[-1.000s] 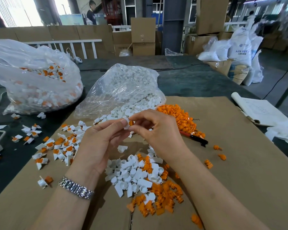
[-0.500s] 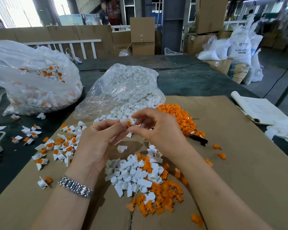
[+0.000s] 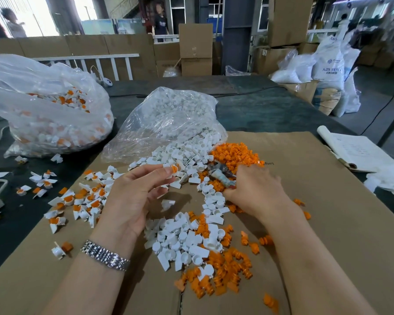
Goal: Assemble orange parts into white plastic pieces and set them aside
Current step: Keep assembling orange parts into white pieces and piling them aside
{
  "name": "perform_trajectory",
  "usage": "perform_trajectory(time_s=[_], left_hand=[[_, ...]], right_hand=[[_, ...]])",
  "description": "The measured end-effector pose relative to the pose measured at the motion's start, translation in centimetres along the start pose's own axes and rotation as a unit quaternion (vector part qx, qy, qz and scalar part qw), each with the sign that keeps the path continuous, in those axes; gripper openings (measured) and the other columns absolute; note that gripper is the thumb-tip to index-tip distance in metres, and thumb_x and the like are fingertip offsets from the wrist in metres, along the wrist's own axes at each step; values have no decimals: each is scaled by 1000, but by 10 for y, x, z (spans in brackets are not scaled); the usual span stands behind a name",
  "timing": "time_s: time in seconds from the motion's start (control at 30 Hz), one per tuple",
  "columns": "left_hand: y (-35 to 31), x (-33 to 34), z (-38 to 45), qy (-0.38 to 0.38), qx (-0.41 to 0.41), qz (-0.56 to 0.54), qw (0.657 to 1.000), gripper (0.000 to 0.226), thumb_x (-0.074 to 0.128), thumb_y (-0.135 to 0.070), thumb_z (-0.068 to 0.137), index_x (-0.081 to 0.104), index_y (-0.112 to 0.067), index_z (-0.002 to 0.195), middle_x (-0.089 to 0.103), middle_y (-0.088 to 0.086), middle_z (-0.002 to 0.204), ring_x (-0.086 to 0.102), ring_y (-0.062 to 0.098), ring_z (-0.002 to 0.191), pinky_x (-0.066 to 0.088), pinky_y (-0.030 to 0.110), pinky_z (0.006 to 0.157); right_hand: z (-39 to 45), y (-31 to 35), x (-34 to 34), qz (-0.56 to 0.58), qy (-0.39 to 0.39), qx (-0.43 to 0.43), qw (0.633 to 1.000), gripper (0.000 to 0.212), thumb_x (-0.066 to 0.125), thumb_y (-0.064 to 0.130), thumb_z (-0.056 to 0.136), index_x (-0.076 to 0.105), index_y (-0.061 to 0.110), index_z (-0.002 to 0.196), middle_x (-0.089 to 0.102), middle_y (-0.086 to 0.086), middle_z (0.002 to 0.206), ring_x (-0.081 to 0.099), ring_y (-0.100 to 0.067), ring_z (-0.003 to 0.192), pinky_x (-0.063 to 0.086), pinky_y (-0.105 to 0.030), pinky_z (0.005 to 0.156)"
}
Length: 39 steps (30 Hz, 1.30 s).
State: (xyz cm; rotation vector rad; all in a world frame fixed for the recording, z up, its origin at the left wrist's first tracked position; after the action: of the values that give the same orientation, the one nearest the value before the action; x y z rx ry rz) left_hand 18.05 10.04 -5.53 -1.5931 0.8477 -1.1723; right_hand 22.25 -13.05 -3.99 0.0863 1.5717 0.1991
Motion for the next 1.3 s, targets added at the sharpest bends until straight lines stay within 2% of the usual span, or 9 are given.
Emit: perform_trajectory(time_s=[0.1,0.2,0.3,0.4,0.6,0.8,0.93,1.07,1.3], left_hand=[[0,-2,0,-9,-2,-32,999,24,89,-19,54,83,-14,76,79,11,91,77,17,77,57,20,57],[0,0,-1,-6,1,-44,999,38,89,-19,57,78,-8,91,78,10,89,76,17,75,54,19,54],[-2,5,-3,8,6,-53,999,45,88,-21,62,74,-7,102,79,7,91,76,17,79,54,18,55],[-3,7,-5,15,13,-67,998,35,85,-19,66,74,-9,97,78,7,88,76,16,78,54,17,55],[-4,7,-5,11,24,-51,998,29,84,-16,69,72,-8,94,77,8,85,76,18,77,54,18,55],[-4,4,-4,5,32,-42,999,27,83,-14,72,71,-8,95,78,9,87,76,19,79,55,19,56],[-4,7,-4,13,32,-38,999,19,79,-8,79,71,-5,97,78,9,85,76,18,78,55,19,56],[-4,6,-4,8,32,-34,999,18,79,-10,77,72,-5,92,77,9,82,75,17,74,55,19,57],[-1,4,-6,-10,27,-44,999,23,82,-13,66,74,-6,85,77,11,80,75,18,72,58,19,61]], right_hand=[[-2,5,-7,60,-6,-24,998,30,56,43,94,50,13,95,53,-8,97,49,-24,87,36,-33,63],[-7,16,-19,129,8,-67,989,27,49,39,99,51,15,87,52,-4,81,45,-17,67,30,-30,53],[-19,37,-23,218,84,-118,965,32,48,38,103,60,13,86,62,-11,75,52,-15,61,45,-40,57],[-30,54,-16,233,158,-138,950,39,46,35,104,64,0,100,69,-25,103,58,-24,75,54,-55,79],[-33,60,-16,221,161,-152,950,42,45,36,104,64,-1,102,67,-26,109,53,-23,74,43,-39,67],[-39,65,-19,210,168,-156,950,42,44,38,104,65,2,103,69,-23,109,56,-23,78,52,-55,83],[-39,67,-19,198,160,-171,952,43,42,39,105,61,1,99,62,-12,86,52,-23,72,47,-42,69],[-41,72,-16,177,147,-176,957,33,40,44,105,55,15,101,64,-10,95,61,-26,85,54,-43,74],[-39,76,-15,163,136,-181,960,35,40,43,106,55,11,102,54,-6,82,46,-15,66,38,-28,56]])
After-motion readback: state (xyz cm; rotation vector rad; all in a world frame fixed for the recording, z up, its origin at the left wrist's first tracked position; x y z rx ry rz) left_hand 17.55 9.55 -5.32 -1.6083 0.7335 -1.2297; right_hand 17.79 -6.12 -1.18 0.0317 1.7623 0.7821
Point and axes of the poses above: each hand's wrist, its own z-axis towards the middle knuckle, its own x-axis out of the palm, y = z × x, the point moved 9 cm from there along z, towards the middle knuckle
